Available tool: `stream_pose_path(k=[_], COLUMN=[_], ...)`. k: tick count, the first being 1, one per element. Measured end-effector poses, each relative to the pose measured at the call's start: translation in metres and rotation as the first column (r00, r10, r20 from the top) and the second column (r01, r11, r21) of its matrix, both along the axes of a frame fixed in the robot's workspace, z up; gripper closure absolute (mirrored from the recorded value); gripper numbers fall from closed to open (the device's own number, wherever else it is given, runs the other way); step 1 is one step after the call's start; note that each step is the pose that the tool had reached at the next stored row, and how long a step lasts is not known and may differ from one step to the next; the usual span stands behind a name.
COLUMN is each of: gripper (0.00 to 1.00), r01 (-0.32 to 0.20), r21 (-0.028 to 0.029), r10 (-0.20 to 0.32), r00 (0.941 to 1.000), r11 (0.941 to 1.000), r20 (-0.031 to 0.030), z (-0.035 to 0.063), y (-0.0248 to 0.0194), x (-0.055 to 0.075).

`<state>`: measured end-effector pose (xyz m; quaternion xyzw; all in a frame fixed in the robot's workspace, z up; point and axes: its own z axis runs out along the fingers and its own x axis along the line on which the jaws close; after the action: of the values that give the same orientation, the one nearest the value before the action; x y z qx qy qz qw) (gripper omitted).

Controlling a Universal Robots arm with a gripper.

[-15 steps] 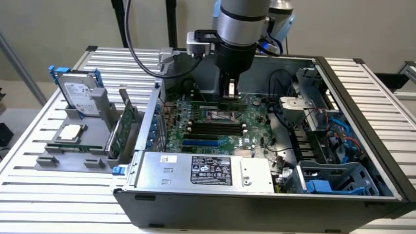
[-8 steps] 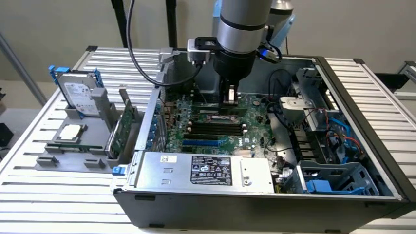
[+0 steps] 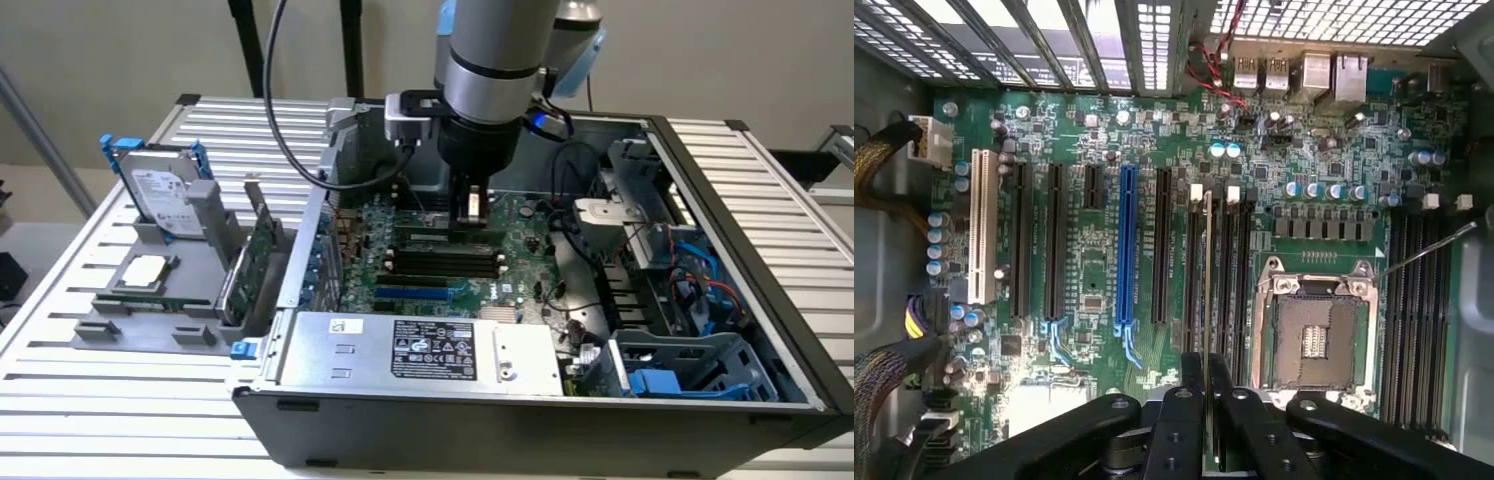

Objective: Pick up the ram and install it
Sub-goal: 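Insert the ram into the slot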

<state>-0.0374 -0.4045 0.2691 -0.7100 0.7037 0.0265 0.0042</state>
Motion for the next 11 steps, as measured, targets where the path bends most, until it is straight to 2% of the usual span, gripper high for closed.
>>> stream_pose_path(k=[7,11], gripper=[1.00,1.00], r01=[0.000,0.001], r21=[-0.0162,-0.0324], r10=[0.000,-0.001], r00=[1.0000,1.0000], r11=[0.9999,0.9995], r20=[0.0042,0.0085], z=[-0.0107,-0.0143], y=[0.0014,0.0047], x=[0.000,0.000])
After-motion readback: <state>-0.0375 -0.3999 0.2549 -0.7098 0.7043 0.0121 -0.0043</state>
